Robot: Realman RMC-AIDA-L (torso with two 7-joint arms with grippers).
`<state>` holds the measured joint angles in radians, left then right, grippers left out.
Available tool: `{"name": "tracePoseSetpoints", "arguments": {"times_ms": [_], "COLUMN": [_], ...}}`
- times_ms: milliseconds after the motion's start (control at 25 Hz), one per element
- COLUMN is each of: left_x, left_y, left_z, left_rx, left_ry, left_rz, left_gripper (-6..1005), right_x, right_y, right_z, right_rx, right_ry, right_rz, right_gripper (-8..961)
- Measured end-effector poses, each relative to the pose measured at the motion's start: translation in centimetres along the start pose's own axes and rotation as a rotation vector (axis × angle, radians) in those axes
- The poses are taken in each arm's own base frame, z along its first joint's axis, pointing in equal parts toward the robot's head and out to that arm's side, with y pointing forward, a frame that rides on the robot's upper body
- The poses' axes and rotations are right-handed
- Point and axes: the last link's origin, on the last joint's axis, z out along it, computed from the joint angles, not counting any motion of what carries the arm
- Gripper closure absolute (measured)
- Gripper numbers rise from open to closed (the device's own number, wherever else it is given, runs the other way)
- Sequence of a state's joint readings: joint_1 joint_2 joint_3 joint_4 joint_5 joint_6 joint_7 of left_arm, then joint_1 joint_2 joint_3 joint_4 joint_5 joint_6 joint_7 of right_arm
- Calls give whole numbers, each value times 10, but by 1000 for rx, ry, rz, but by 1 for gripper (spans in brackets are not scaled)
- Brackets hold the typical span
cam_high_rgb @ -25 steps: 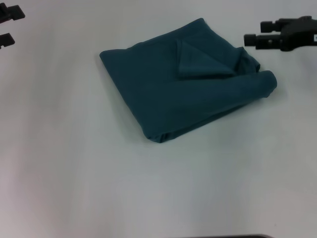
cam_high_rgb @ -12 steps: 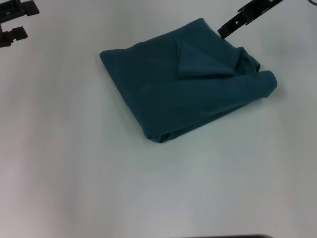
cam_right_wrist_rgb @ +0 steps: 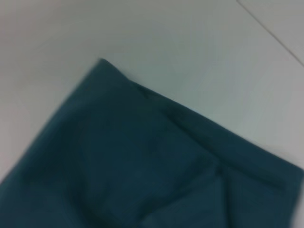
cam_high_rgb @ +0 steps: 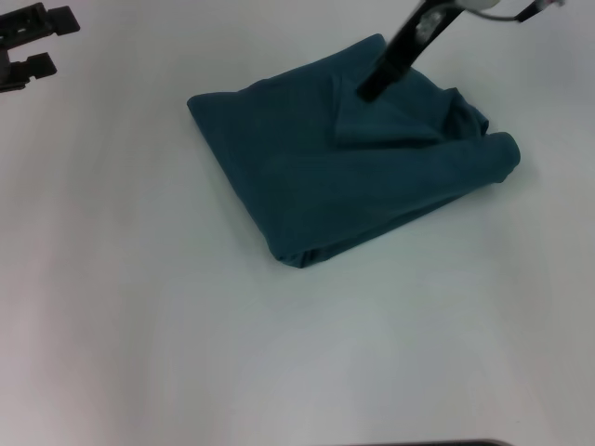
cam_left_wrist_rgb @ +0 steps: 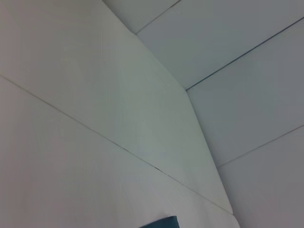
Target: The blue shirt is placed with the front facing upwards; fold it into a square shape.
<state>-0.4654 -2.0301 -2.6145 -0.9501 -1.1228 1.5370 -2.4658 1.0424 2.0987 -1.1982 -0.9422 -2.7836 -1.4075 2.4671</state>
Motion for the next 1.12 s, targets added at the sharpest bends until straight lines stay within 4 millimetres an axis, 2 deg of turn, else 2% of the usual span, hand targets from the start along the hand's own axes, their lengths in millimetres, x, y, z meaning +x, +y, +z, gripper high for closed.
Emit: {"name": "tracePoseSetpoints", "arguments": {"times_ms": [200, 320, 960, 1120], "left_x": [-1, 0, -2, -2], "left_y": [-1, 0, 3, 3], "left_z": [-1, 1, 2, 2], "left_rx": [0, -8, -34, -34], "left_ry": [4, 5, 7, 6], "left_rz": [-6, -5, -12, -12], "left_gripper": [51, 50, 50, 51], "right_x": [5, 7, 15, 13], "right_y": [18, 22, 23, 23], "right_z": [23, 29, 53, 52], "right_rx": [-35, -45, 22, 23], "right_ry": [-29, 1, 67, 58], "right_rz": [-85, -106, -107, -97], "right_gripper": [185, 185, 187, 241]}}
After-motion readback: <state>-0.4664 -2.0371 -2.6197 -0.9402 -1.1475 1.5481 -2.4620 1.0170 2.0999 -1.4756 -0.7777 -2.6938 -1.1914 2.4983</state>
